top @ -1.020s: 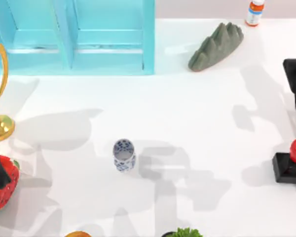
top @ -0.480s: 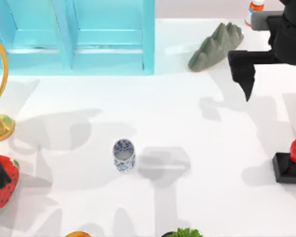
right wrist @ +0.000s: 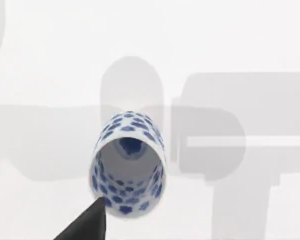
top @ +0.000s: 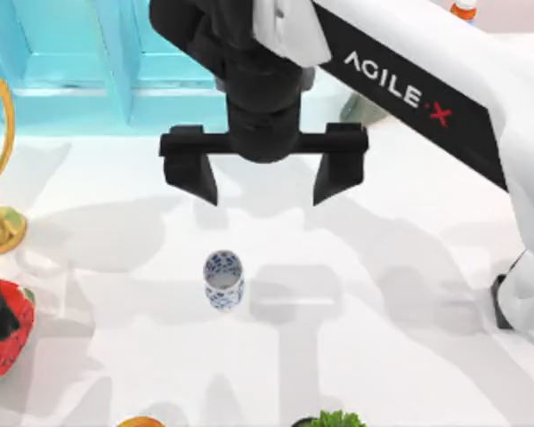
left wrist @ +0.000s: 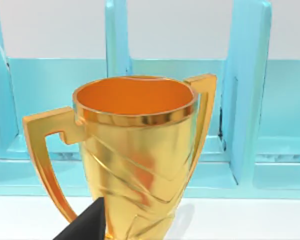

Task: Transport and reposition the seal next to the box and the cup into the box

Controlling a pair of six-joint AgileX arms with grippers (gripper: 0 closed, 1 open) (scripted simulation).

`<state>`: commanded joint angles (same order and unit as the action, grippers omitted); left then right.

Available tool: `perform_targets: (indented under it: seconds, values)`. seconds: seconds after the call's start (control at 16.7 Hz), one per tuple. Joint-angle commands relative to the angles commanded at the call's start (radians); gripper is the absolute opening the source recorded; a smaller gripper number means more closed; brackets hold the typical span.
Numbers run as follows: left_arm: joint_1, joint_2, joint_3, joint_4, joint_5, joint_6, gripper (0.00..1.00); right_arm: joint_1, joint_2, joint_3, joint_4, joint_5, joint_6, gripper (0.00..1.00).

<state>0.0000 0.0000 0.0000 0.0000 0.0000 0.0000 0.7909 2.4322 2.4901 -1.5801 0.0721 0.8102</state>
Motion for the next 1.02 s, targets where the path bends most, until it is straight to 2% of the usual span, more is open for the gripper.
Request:
perform_targets:
  seconds: [0.24, 0.6, 0.78, 1.02]
  values:
    - [0.0, 0.0, 0.0, 0.0, 0.0, 0.0, 1.0, 0.123, 0.138, 0.148, 0.0, 0.015, 0.125, 1.0]
    - [0.0, 0.0, 0.0, 0.0, 0.0, 0.0, 1.0, 0.131, 0.149, 0.153, 0.003, 0.014, 0.135, 1.0]
    - [0.0, 0.0, 0.0, 0.0, 0.0, 0.0, 1.0, 0.129, 0.138, 0.082, 0.072, 0.016, 0.131, 1.0]
    - [0.0, 0.0, 0.0, 0.0, 0.0, 0.0, 1.0, 0.125, 0.115, -0.125, 0.244, 0.015, 0.127, 1.0]
